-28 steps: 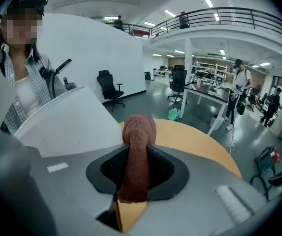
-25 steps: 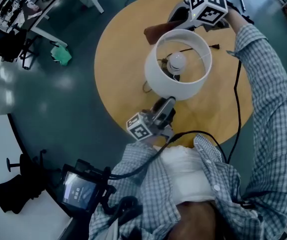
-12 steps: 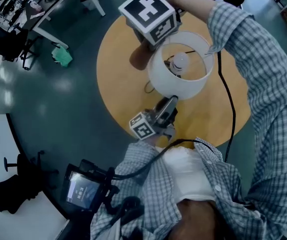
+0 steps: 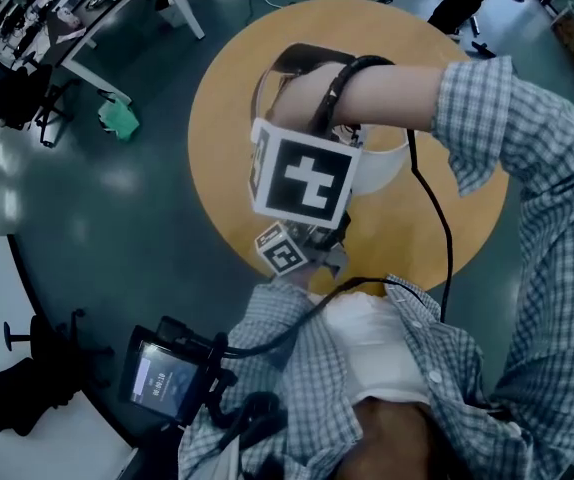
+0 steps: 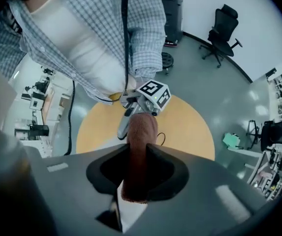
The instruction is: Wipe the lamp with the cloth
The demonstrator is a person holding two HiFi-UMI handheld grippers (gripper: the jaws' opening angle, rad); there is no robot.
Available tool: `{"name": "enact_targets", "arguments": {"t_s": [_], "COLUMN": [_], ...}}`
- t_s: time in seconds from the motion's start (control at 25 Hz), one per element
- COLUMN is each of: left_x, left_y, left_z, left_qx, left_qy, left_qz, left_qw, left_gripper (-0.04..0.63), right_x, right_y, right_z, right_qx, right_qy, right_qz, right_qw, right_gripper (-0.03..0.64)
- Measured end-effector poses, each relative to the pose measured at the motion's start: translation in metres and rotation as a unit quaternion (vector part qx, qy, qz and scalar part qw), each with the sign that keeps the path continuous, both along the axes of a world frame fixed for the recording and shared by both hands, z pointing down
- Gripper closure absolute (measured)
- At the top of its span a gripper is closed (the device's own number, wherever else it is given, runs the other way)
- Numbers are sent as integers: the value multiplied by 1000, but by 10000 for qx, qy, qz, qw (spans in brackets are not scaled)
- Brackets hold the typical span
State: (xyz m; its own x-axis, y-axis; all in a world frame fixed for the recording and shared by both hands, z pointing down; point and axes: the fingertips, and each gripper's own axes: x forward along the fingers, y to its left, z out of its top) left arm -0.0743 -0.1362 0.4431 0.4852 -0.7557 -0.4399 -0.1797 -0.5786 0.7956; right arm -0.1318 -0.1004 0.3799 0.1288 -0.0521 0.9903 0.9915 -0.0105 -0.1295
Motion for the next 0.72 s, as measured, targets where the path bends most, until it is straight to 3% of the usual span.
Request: {"name": "enact_targets", "arguments": {"t_s": [0.2,0.4,0.52,0.6,0.72], "left_x": [-6,-5,-3,-2,-2], "left_y": [-3,2,4,5,4], "left_z": [4,8,8,8,9], "left_qx": [-62,-57,-39,-39,-38], "left_qy": [145,92,99,80,37], "left_qz": [-109,-90,-78,-51,-5], "left_qw": [9998,9999,9999,9999,10000], "left_gripper": [459,459,459,459,459], "right_x": [-16,-53,-50,-59,-61], "right_y": [-7,-50,-88,-121,-163], "right_z": [1,-5,-5,-7,-7], "right_qx": [47,45,-143,-205,-504], "right_qy": [-344,-1010,-998,-1332,-1777], "right_qz": [188,1195,2389,2890,3797], "right_qw": [9992,9877,9658,9478,9065], "right_gripper": [531,531,531,531,531]}}
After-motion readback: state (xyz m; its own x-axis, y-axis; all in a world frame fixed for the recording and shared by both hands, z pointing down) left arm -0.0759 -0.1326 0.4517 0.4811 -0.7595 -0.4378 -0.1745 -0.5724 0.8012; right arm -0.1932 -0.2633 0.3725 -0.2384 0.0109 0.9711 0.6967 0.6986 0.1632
